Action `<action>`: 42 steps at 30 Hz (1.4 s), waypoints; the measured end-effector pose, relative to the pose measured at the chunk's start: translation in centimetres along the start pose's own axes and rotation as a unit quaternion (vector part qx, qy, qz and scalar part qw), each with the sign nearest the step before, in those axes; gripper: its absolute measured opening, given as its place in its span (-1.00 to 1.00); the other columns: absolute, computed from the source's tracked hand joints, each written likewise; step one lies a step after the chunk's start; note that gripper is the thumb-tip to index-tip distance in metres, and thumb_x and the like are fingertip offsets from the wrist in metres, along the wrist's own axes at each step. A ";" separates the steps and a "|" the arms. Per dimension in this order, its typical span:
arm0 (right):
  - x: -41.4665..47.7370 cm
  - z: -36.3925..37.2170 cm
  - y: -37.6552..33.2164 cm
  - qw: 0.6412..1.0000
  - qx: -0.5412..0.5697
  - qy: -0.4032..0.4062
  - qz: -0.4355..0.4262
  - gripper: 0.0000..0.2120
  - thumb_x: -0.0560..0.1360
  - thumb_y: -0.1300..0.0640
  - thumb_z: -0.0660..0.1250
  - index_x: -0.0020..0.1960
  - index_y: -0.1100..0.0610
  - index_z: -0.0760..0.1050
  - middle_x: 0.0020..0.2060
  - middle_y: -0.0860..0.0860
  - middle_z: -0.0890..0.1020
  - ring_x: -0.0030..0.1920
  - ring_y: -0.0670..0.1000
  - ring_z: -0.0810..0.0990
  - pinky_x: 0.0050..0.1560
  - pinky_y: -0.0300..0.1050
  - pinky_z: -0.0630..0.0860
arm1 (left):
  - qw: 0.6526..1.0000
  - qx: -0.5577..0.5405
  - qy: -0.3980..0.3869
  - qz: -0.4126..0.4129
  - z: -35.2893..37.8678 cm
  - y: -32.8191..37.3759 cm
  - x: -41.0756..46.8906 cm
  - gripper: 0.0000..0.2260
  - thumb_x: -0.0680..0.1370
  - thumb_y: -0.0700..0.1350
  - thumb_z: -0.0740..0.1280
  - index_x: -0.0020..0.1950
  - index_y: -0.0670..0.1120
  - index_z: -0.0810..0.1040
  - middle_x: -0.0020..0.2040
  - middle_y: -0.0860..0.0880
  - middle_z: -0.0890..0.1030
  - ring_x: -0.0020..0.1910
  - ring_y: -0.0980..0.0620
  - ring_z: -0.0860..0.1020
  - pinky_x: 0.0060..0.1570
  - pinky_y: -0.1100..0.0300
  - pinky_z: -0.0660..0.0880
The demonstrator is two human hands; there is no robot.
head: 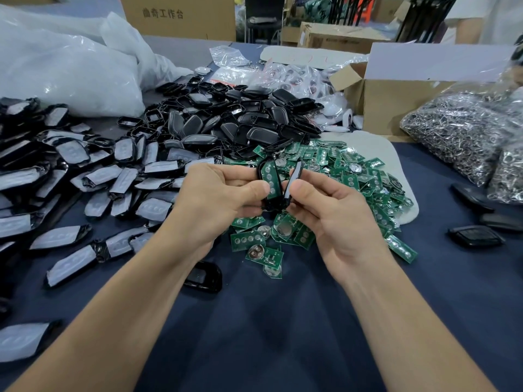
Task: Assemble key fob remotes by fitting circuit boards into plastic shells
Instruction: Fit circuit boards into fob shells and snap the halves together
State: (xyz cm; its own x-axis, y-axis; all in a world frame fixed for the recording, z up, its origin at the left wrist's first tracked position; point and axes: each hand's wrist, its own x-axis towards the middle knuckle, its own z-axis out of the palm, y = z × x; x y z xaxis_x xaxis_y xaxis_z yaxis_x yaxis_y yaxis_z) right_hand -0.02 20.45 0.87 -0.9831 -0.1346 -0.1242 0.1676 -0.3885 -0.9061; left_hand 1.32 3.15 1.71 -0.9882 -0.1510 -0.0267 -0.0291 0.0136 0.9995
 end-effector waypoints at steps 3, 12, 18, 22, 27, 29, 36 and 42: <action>0.0 -0.1 0.1 1.000 -0.016 -0.005 -0.008 -0.77 0.48 0.32 0.47 0.13 0.22 0.68 -0.07 0.09 0.77 -0.12 -0.04 0.72 -0.03 -0.20 0.65 | 1.000 -0.002 0.003 -0.004 0.0 0.1 0.0 -0.90 0.50 -0.25 0.53 -0.09 -0.05 0.76 -0.18 -0.10 0.76 -0.27 0.05 0.72 -0.25 0.23 0.64; -0.3 0.1 0.5 0.985 -0.144 0.004 -0.090 -0.78 0.42 0.27 0.58 0.00 0.03 0.74 -0.11 0.02 0.78 -0.02 0.03 0.77 0.06 -0.07 0.67 | 0.999 0.019 -0.045 0.023 0.0 0.2 -0.5 -0.83 0.49 -0.23 0.54 -0.06 0.05 0.80 -0.14 -0.06 0.77 -0.15 0.01 0.76 -0.21 0.25 0.64; -0.2 0.1 0.5 0.969 -0.199 0.034 -0.145 -0.72 0.32 0.18 0.65 -0.05 -0.12 0.76 -0.16 -0.11 0.77 -0.07 -0.11 0.75 -0.04 -0.25 0.64 | 0.996 -0.004 -0.092 0.016 -0.1 0.3 -0.4 -0.80 0.53 -0.29 0.49 0.07 -0.05 0.77 -0.07 -0.10 0.77 -0.07 -0.03 0.76 -0.18 0.25 0.64; -0.3 0.1 0.6 0.949 -0.256 0.056 -0.175 -0.69 0.32 0.16 0.65 -0.11 -0.24 0.73 -0.22 -0.20 0.75 -0.13 -0.18 0.74 -0.04 -0.29 0.62 | 0.993 0.008 -0.119 0.014 0.0 0.3 -0.5 -0.78 0.57 -0.32 0.44 0.18 -0.12 0.73 -0.02 -0.10 0.77 0.01 -0.04 0.75 -0.14 0.25 0.65; -0.9 0.7 0.6 0.903 -0.348 0.117 -0.222 -0.75 0.30 0.03 0.60 -0.05 -0.18 0.73 -0.27 -0.32 0.70 -0.20 -0.27 0.70 -0.15 -0.41 0.58 | 0.991 0.021 -0.131 0.016 0.5 0.3 -0.9 -0.72 0.63 -0.34 0.31 0.18 -0.10 0.74 0.01 -0.10 0.77 0.05 -0.05 0.74 -0.04 0.16 0.68; -1.3 1.1 0.6 0.880 -0.382 0.139 -0.245 -0.74 0.29 -0.01 0.55 -0.03 -0.18 0.71 -0.28 -0.31 0.69 -0.21 -0.26 0.68 -0.13 -0.30 0.63 | 0.992 0.008 -0.122 0.012 0.9 0.3 -1.0 -0.74 0.64 -0.32 0.29 0.16 -0.12 0.74 -0.01 -0.14 0.77 0.00 -0.05 0.75 -0.05 0.14 0.68; -2.2 2.0 0.6 0.814 -0.475 0.123 -0.311 -0.57 0.31 0.12 0.51 0.18 -0.05 0.70 0.00 -0.10 0.74 0.02 -0.01 0.69 0.11 0.04 0.64 | 0.997 0.000 -0.065 0.041 2.0 -0.1 -1.2 -0.77 0.66 -0.26 0.32 0.22 -0.06 0.71 -0.09 -0.13 0.77 -0.18 -0.03 0.73 -0.18 0.14 0.67; -2.1 1.9 0.9 0.778 -0.509 0.105 -0.352 -0.51 0.23 0.28 0.57 0.15 0.02 0.71 0.03 -0.08 0.74 0.10 0.00 0.67 0.16 -0.03 0.60 | 0.998 0.007 -0.005 0.059 2.2 0.0 -1.2 -0.68 0.66 -0.22 0.33 -0.17 0.03 0.78 -0.25 -0.04 0.75 -0.31 0.07 0.71 -0.34 0.30 0.60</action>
State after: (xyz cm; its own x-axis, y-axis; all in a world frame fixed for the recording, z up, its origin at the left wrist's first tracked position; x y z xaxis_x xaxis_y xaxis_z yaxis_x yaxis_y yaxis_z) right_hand 2.37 18.63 1.09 -0.8127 -0.0226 0.5823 -0.4593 0.6398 -0.6162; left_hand 2.16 5.47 1.70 -0.9864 -0.1374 0.0903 0.0849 0.0443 0.9954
